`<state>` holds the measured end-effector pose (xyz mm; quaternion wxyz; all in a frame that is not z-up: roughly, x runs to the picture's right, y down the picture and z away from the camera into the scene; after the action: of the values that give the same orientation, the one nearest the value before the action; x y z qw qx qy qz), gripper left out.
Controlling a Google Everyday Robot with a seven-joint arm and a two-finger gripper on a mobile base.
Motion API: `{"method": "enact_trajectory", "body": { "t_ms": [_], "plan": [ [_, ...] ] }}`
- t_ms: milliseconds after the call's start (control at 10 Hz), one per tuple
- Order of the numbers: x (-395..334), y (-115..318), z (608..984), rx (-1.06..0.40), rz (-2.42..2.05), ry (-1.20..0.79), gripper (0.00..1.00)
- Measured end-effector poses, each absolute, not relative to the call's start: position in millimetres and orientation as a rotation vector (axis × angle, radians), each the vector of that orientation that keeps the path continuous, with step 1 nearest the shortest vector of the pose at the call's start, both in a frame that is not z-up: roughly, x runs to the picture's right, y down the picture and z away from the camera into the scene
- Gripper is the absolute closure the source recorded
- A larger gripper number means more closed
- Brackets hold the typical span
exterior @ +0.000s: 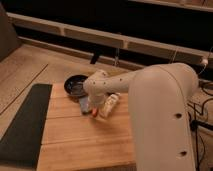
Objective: Place the pepper in the ceramic cup
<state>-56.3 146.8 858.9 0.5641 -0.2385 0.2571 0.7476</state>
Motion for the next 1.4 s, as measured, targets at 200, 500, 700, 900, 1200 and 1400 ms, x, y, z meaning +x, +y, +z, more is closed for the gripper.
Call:
{"method": "enact_trajectory", "body": {
  "t_ms": [200,500,700,900,1200,1400],
  "plan": [
    [-62,162,870,-0.581,1.757,0.636,0.35],
    [-61,168,876,-0.579,1.753,0.667,0.35],
    [-56,164,879,-0.56,1.756,0.675,0.35],
    [-47,153,880,-0.532,1.764,0.667,0.35],
    [-33,145,885,-0.505,1.773,0.67,0.35],
    [-28,150,892,-0.504,1.763,0.686,0.35]
  ]
}}
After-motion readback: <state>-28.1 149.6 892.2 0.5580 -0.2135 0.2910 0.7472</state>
